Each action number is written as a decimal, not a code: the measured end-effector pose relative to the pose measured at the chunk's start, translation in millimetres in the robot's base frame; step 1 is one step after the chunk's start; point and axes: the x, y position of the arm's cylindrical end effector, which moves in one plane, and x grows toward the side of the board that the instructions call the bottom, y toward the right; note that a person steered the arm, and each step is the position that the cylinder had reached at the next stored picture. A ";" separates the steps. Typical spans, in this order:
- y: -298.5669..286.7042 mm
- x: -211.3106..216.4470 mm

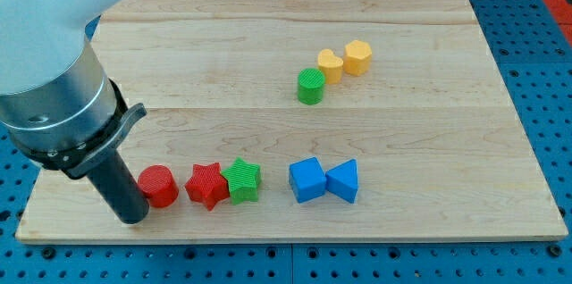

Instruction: Push the green circle vertically below the bottom side of the yellow heart

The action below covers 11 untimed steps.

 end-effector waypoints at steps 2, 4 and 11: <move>-47.9 -36.0; -94.7 -70.1; 144.3 -196.8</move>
